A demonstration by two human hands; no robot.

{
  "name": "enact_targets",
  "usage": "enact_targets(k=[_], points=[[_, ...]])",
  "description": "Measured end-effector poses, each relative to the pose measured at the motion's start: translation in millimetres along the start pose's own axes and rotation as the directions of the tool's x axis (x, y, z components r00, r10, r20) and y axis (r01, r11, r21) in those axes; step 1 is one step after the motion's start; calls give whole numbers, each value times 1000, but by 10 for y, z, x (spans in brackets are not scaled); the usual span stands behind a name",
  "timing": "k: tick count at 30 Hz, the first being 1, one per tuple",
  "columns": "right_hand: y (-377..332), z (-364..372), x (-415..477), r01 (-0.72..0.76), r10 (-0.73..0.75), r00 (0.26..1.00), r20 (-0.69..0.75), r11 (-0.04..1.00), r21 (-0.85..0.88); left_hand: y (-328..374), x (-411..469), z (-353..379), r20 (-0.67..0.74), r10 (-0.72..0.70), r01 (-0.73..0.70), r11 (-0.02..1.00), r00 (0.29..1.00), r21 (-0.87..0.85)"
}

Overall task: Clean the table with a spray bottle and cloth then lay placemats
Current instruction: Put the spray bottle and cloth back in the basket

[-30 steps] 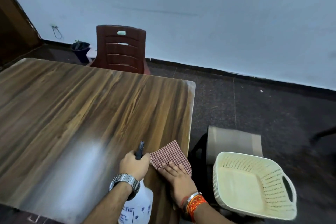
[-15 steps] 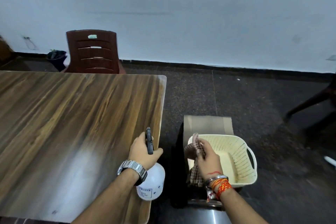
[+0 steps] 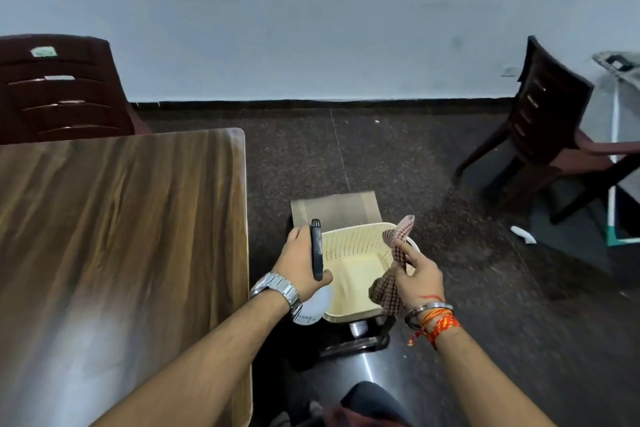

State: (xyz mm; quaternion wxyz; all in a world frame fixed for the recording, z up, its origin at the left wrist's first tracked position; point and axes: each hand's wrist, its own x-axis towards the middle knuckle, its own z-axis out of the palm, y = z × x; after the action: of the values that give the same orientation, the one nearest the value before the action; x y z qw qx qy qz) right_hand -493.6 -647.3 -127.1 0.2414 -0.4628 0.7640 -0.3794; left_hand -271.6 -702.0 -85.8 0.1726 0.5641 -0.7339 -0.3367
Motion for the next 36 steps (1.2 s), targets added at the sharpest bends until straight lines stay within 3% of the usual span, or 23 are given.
enact_targets(k=[4,7,12,20,23,29,31,34,36], points=[[103,-22,125,-4,5,1000,9,999,-49,78,117,200,46,69,-72,995,997,69],[177,19,257,58,-54,997,54,996,-67,107,240,340,69,34,-44,988,997,149],[426,126,672,127,-106,977,184,986,-110,105,547,565,34,-52,50,996,998,68],[927,361,1064,79,119,840,530,939,-336,-11,911,1051,53,-254,254,967,966,9],[1043,383,1154,101,169,784,598,915,-390,-124,945,1271,112,-321,322,947,941,5],[1133,555,1284,253,146,755,640,835,-489,-281,1024,1495,194,-390,402,915,900,-27],[1115,648,1231,288,206,686,698,804,-520,-351,1027,1561,226,-433,457,887,873,-67],[1104,834,1183,309,358,515,779,770,-558,-467,1031,1650,241,-478,513,852,844,-107],[1147,942,1155,336,389,452,803,759,-557,-494,1046,1651,230,-481,510,855,846,-88]])
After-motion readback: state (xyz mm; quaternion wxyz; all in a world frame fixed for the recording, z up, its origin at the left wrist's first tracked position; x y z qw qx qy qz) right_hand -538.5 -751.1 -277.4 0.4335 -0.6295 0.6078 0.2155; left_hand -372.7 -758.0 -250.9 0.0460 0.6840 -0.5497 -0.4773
